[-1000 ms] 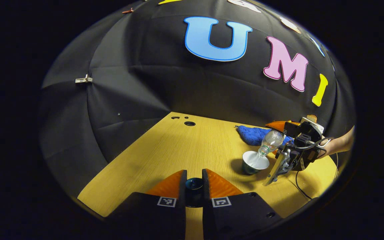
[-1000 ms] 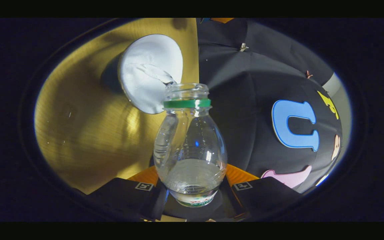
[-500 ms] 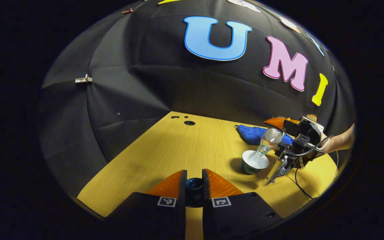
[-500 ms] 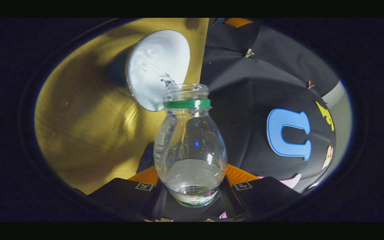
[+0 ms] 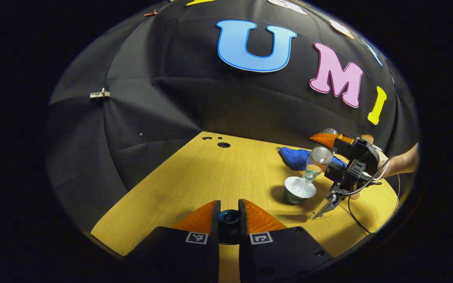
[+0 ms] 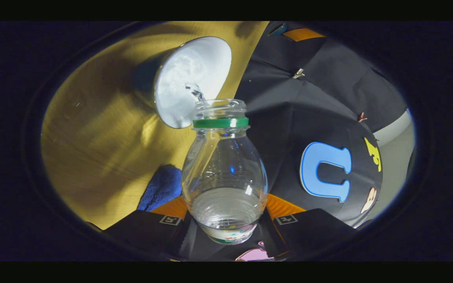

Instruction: Open the teacup lid with one hand, grasp the water bottle and pour water into the teacup with the other hand; after pouring, place the water bottle on the coaster and then close the teacup lid.

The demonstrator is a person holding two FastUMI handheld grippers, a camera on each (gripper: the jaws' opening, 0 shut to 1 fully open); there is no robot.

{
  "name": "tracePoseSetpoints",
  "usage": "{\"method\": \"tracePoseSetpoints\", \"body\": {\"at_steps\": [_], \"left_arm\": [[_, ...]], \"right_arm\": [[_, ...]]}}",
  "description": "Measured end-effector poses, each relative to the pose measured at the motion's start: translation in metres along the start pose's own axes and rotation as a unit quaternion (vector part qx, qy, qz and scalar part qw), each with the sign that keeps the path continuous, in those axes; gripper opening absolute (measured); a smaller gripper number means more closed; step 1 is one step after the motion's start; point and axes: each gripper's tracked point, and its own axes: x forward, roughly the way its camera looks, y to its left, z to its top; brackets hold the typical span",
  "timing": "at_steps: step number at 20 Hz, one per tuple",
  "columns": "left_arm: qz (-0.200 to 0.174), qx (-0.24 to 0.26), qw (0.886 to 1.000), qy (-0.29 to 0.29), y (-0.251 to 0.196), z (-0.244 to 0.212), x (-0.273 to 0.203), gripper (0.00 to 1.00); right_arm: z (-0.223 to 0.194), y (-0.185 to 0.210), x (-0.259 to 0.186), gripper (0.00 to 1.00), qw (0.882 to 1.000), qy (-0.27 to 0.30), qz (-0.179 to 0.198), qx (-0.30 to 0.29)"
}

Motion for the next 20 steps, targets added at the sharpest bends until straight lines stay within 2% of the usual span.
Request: {"method": "tracePoseSetpoints", "body": {"at_steps": [1, 6, 7, 8, 13, 14, 15, 17, 18, 20], "left_arm": [[0.001, 0.002, 1.0, -0.001, 0.001, -0.001, -0.001, 0.24], [0.0, 0.009, 1.0, 0.0, -0.004, -0.003, -0.005, 0.24], [0.0, 0.009, 1.0, 0.0, -0.005, -0.003, -0.006, 0.28], [0.0, 0.008, 1.0, -0.001, -0.005, -0.003, -0.006, 0.24], [0.002, 0.011, 1.0, -0.002, -0.008, -0.001, -0.008, 0.24], [0.002, 0.012, 1.0, -0.002, -0.007, -0.001, -0.009, 0.28], [0.0, 0.012, 1.0, -0.002, -0.008, -0.001, -0.01, 0.24], [0.0, 0.013, 1.0, -0.004, -0.011, 0.001, -0.012, 0.24], [-0.001, 0.012, 1.0, -0.005, -0.014, 0.001, -0.012, 0.24], [-0.001, 0.012, 1.0, -0.005, -0.018, 0.0, -0.014, 0.24]], "right_arm": [[0.002, -0.002, 0.001, 0.71, 1.0, -0.003, -0.006, -0.008], [0.005, -0.009, 0.001, 0.71, 0.999, -0.015, -0.02, -0.032], [0.006, -0.01, 0.001, 0.71, 0.999, -0.02, -0.023, -0.037], [0.005, -0.011, 0.001, 0.71, 0.999, -0.021, -0.024, -0.039], [0.005, -0.011, 0.002, 0.71, 0.999, -0.02, -0.027, -0.037], [0.006, -0.01, 0.002, 0.71, 0.999, -0.02, -0.027, -0.036], [0.005, -0.009, 0.002, 0.71, 0.999, -0.019, -0.026, -0.034], [0.005, -0.01, 0.002, 0.71, 0.999, -0.019, -0.025, -0.035], [0.004, -0.01, 0.003, 0.67, 0.999, -0.019, -0.024, -0.034], [0.005, -0.009, 0.003, 0.71, 0.999, -0.019, -0.025, -0.032]]}}
